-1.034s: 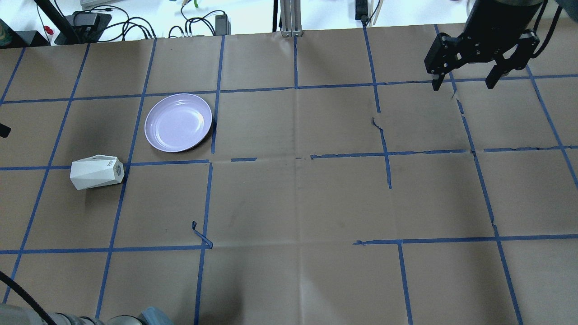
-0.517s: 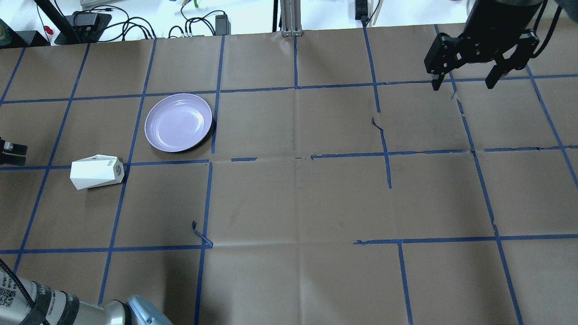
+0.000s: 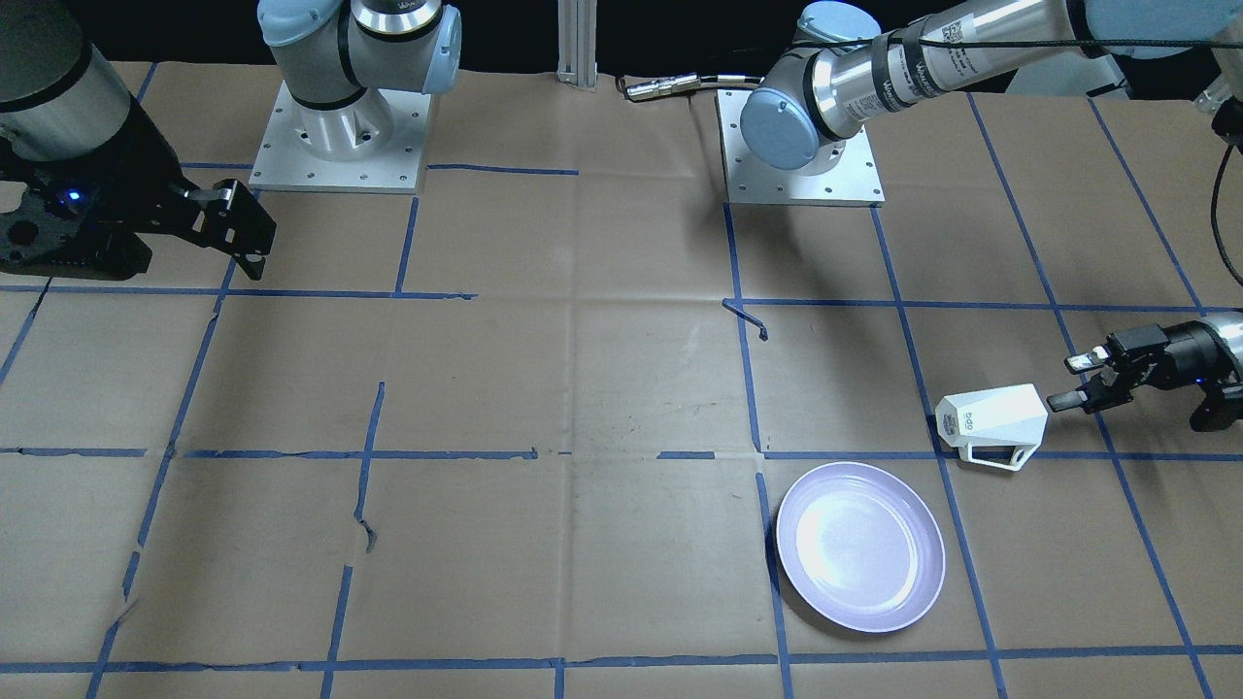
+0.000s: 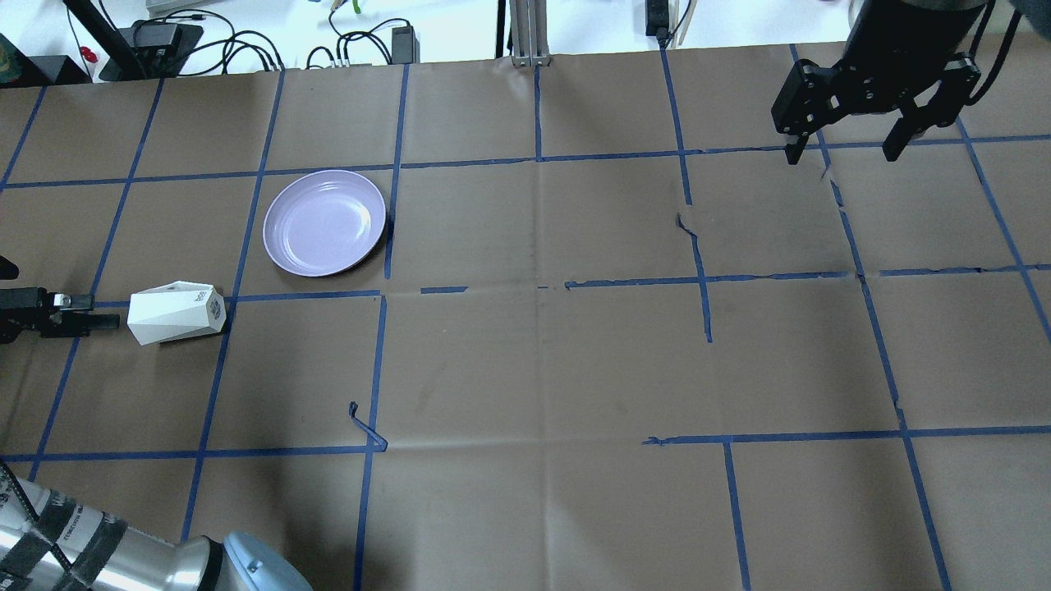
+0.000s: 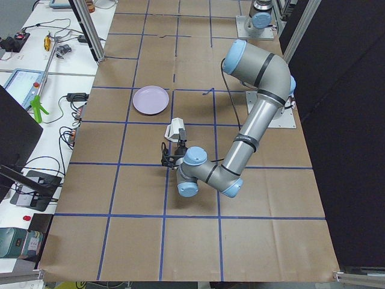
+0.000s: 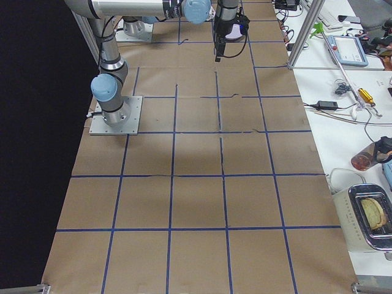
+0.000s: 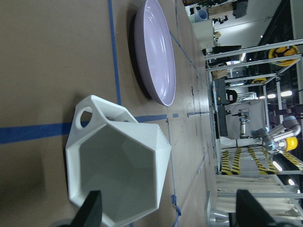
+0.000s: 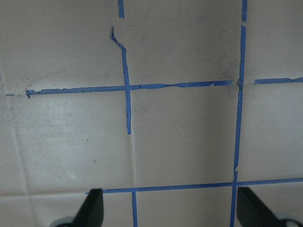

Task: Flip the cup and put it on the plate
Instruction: 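Grasp the white mug's base end with the left gripper, then lift the mug and rotate it upright, carrying it toward the lavender plate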

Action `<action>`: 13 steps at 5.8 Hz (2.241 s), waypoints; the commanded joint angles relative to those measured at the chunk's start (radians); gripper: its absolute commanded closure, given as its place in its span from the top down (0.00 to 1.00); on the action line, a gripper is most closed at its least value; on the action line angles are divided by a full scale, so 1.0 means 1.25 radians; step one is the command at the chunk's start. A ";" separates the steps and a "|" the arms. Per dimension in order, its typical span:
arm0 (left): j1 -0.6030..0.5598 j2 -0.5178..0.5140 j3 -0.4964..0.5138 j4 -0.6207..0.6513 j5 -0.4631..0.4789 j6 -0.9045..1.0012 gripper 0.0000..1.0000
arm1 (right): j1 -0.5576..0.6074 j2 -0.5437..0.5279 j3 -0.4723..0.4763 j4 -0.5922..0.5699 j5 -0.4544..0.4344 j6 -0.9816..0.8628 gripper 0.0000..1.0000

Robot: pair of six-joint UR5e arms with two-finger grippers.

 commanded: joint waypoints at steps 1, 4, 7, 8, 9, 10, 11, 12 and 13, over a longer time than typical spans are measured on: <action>-0.009 -0.034 -0.002 -0.095 -0.043 0.030 0.99 | 0.000 0.000 0.000 0.000 0.000 0.000 1.00; -0.023 -0.035 -0.015 -0.099 -0.133 0.039 0.75 | 0.000 0.000 0.000 0.000 0.000 0.000 1.00; -0.023 -0.032 -0.014 -0.101 -0.128 0.039 0.00 | 0.000 0.000 0.000 0.000 0.000 0.000 1.00; -0.023 -0.028 -0.011 -0.099 -0.132 0.039 0.00 | 0.000 0.000 0.000 0.000 0.000 0.000 1.00; -0.023 0.000 0.000 -0.119 -0.134 0.021 0.00 | 0.000 0.000 0.000 0.000 0.000 0.000 1.00; -0.019 0.074 0.005 -0.176 -0.137 0.001 0.00 | 0.000 0.000 0.000 0.000 0.000 0.000 1.00; -0.016 0.168 0.007 -0.192 -0.146 -0.080 0.00 | 0.000 0.000 0.000 0.000 0.000 0.000 1.00; -0.017 0.255 0.007 -0.185 -0.148 -0.192 0.00 | 0.000 0.000 0.000 0.000 0.000 0.000 1.00; -0.027 0.315 0.005 -0.167 -0.148 -0.284 0.00 | 0.000 0.000 0.000 0.000 0.000 0.000 1.00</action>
